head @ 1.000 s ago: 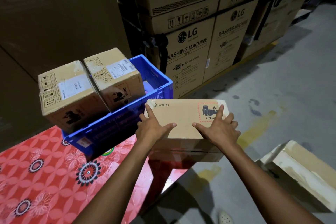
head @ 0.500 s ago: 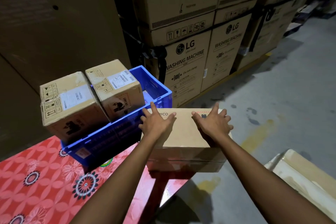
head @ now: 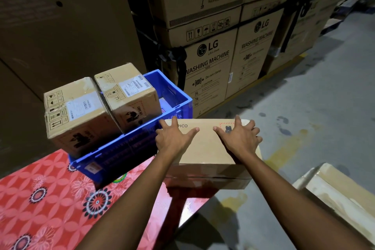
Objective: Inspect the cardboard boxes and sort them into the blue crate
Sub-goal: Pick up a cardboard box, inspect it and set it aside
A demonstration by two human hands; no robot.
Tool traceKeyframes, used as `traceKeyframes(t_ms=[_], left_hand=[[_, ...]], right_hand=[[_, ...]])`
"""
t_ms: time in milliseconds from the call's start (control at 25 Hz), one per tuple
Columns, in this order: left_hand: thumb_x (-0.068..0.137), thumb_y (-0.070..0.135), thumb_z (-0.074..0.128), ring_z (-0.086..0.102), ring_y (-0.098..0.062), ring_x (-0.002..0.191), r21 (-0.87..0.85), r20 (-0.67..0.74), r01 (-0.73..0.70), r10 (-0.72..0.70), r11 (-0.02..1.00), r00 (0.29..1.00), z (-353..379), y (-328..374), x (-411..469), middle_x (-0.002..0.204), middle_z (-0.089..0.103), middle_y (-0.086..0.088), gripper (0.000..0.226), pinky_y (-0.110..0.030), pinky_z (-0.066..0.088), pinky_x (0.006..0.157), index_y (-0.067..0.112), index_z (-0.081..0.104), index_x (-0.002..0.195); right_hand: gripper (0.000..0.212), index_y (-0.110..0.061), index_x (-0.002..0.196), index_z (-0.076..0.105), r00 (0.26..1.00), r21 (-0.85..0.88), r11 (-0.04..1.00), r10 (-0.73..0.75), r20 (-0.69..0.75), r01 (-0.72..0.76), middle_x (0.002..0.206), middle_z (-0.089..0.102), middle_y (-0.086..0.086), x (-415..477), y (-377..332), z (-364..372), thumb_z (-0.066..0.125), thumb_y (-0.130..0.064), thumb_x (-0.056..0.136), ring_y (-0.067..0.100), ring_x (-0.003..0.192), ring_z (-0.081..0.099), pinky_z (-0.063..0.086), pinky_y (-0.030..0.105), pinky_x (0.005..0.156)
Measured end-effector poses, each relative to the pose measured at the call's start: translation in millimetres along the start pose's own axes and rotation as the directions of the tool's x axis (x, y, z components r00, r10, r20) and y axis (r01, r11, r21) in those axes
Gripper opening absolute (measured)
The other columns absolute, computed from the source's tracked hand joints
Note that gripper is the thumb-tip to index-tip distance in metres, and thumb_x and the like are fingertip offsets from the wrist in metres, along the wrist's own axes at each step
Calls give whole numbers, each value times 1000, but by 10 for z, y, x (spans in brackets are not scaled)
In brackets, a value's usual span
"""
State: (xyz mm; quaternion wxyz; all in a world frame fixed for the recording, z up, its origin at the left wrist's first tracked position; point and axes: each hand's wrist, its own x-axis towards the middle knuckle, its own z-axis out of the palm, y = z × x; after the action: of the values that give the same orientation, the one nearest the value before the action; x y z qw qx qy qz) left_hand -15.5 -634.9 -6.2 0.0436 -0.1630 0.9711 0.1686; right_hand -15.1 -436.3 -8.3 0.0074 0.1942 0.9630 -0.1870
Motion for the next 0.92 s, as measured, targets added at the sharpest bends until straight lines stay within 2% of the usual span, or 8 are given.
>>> traceKeyframes(t_ms=[240, 440, 600, 720, 840, 920], left_hand=[[83, 85, 38, 47, -41, 122, -89, -110, -54, 44, 995, 993, 8, -109, -241, 145, 35, -15, 89, -50, 46, 92, 29, 33, 152], [88, 76, 43, 46, -38, 124, -187, -228, -58, 14, 981, 974, 31, -271, -757, 148, 33, -9, 72, -49, 46, 93, 34, 40, 146], [86, 71, 51, 50, -36, 120, -388, -281, -149, 38, 910, 959, 71, -392, -897, 141, 40, -10, 62, -43, 46, 95, 29, 54, 132], [85, 63, 60, 57, -28, 104, -554, -345, -226, 26, 801, 938, 114, -405, -917, 129, 44, -7, 55, -36, 49, 86, 20, 57, 118], [91, 42, 69, 60, -23, 95, -626, -328, -203, -18, 753, 945, 309, -468, -1001, 120, 43, -1, 35, -29, 44, 77, 12, 56, 105], [90, 43, 69, 60, -26, 99, -628, -314, -198, -13, 753, 949, 504, -564, -1081, 117, 42, 0, 33, -33, 48, 76, 15, 53, 98]], right_hand=[[78, -29, 157, 38, 994, 154, 987, -28, -104, 44, 156, 32, 21, -260, 156, -53, 46, -73, 92, 41, 136, 36, 32, 51, 108], [65, -36, 148, 50, 971, 243, 968, -2, -237, 62, 157, 32, 17, -760, 339, -41, 56, -67, 92, 37, 137, 36, 33, 49, 109], [47, -32, 129, 66, 951, 429, 898, 40, -307, 101, 151, 33, 14, -950, 440, -83, 65, -57, 89, 35, 132, 37, 35, 48, 108], [34, -22, 108, 67, 927, 543, 819, 39, -374, 184, 139, 34, 14, -931, 507, -118, 68, -50, 88, 30, 127, 36, 36, 39, 104], [29, -16, 94, 64, 942, 617, 770, 67, -328, 160, 131, 37, 16, -959, 643, 15, 71, -44, 87, 33, 123, 38, 34, 29, 98], [29, -14, 86, 62, 961, 621, 780, 106, -256, 80, 129, 39, 17, -1065, 785, 196, 75, -39, 87, 37, 123, 40, 31, 29, 96]])
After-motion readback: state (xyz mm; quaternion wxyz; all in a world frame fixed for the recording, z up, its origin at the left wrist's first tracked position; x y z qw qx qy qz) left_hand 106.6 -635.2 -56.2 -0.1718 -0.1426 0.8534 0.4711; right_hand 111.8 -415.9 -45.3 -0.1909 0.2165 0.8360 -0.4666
